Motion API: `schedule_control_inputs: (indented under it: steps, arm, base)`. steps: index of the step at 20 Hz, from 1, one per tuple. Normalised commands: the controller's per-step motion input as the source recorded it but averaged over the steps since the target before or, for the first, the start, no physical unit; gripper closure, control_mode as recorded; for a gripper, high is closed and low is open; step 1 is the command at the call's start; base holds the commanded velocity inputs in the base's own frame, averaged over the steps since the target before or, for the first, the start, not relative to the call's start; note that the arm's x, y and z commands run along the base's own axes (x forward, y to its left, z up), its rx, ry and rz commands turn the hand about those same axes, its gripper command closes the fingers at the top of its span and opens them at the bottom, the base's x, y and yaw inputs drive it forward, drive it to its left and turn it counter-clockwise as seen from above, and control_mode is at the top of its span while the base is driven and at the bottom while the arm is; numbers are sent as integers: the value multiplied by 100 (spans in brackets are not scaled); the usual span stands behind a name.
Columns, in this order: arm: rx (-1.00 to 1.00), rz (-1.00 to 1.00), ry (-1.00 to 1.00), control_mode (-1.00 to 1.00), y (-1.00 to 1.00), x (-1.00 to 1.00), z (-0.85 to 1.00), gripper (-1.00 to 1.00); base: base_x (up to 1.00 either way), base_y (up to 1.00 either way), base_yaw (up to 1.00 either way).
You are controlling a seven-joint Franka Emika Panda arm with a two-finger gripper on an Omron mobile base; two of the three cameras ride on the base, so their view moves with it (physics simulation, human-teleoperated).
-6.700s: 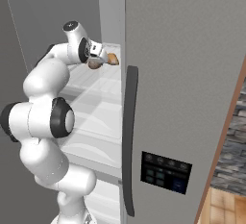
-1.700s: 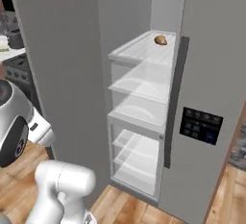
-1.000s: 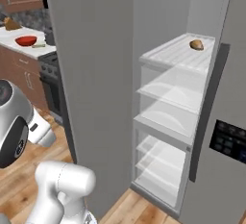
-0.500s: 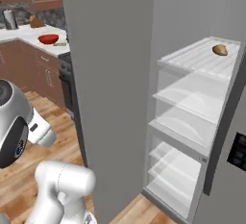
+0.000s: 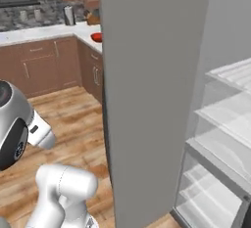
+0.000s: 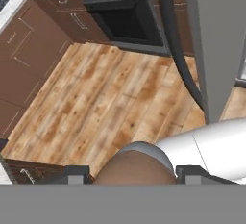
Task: Pick the egg and butter from the fridge and place them by the bowl for mixing.
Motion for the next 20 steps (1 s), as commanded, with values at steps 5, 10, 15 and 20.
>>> schedule_control_inputs:
  steps: [5, 10, 15, 20]
  arm:
    - [0, 0, 0, 100, 0, 0, 0, 100]
    - [0, 0, 0, 100, 0, 0, 0, 100]
    - [0, 0, 0, 100, 0, 0, 0, 100]
    - [0, 0, 0, 100, 0, 0, 0, 100]
  base:
    - [-70, -1, 80]
    - [-43, 9, 86]
    - [-17, 27, 72]
    - [77, 22, 17]
